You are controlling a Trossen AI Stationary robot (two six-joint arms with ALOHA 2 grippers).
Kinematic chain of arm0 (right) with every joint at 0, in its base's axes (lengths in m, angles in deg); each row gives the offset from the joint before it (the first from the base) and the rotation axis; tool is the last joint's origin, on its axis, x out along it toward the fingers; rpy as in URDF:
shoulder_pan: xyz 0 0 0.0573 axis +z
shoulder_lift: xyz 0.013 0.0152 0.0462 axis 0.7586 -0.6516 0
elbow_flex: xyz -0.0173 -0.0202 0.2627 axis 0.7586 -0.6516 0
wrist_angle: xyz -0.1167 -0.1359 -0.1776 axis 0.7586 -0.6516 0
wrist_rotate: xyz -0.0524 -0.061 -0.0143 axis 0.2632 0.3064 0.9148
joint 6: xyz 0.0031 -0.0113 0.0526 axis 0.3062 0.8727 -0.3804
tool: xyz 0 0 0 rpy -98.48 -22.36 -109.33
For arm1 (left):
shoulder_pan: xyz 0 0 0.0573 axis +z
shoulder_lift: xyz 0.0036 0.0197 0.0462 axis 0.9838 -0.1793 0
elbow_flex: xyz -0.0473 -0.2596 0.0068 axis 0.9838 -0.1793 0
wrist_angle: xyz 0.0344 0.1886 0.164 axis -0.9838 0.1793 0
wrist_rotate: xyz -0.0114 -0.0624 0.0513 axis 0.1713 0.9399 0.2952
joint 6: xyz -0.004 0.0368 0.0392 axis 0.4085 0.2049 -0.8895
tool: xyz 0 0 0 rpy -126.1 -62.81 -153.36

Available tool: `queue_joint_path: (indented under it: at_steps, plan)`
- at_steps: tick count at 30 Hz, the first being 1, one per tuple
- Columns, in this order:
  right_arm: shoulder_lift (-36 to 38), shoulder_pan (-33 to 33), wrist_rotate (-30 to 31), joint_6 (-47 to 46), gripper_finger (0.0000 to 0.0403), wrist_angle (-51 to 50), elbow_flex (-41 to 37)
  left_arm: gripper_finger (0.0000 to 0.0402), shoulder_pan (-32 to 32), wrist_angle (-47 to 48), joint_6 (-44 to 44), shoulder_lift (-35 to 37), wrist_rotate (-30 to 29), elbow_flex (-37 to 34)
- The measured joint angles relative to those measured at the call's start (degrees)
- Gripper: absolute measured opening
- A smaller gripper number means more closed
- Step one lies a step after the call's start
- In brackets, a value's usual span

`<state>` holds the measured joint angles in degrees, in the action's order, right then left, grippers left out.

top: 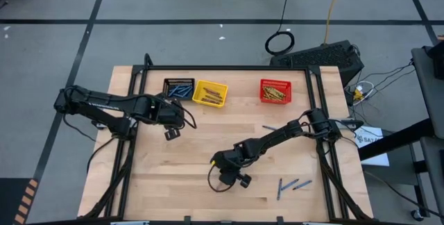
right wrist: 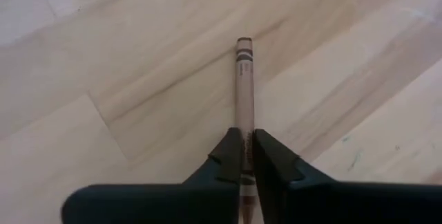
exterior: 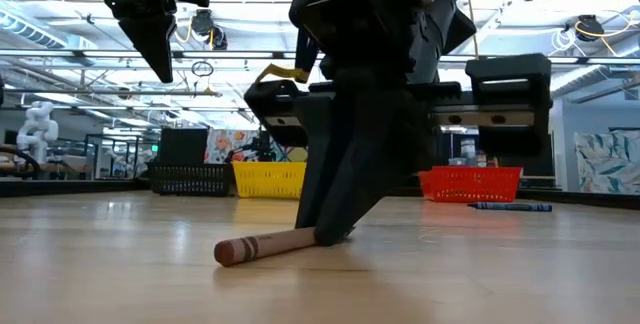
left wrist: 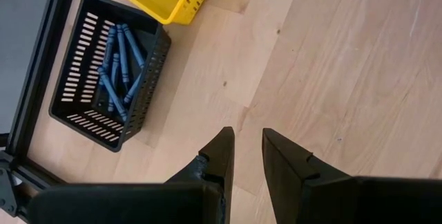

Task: Sort crayons
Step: Put the brown crayon into the yellow bin

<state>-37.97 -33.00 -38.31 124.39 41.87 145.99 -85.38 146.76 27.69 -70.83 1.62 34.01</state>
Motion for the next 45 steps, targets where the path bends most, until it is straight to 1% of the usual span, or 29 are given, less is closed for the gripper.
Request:
queue_joint_path:
  at_steps: [13, 16, 23, 31, 34, 39, 42, 45]
  plan:
    - [0.04, 0.58, 0.75, -13.01, 0.0001, -0.23, 0.00, 0.0070, 0.00, -0.02, 0.02, -0.01, 0.00, 0.00]
    - [0.06, 0.61, 0.77, -13.33, 0.0001, -0.42, 0.00, 0.0070, 0.00, -0.02, 0.00, -0.01, 0.00, 0.00]
    - [0.82, 0.61, 0.93, -10.34, 0.0001, -1.38, 0.36, 0.0070, 0.00, 0.02, -0.29, -0.01, 0.00, 0.00]
    - [3.28, 0.45, 10.23, -9.60, 0.0000, -9.28, 5.82, 0.0070, 0.00, -0.04, 0.03, 0.00, 0.00, 0.00]
    - [3.45, -0.01, 14.76, -9.57, 0.0000, -13.28, 7.94, 0.0070, 0.02, -0.04, 0.15, 0.01, 0.00, 0.00]
    - [3.60, -1.20, 26.33, -10.22, 0.0000, -19.23, 11.99, 0.0070, 0.02, 0.17, 0.13, 0.00, 0.00, 0.00]
    - [3.61, -2.54, 28.67, -11.88, 0.0000, -20.95, 13.02, 0.0070, 0.00, 0.54, 0.11, 0.01, -0.54, 0.00]
    - [3.61, -4.26, 29.11, -12.74, 0.0000, -22.55, 13.96, 0.0070, 0.05, 2.09, 0.11, -0.01, -3.29, 0.00]
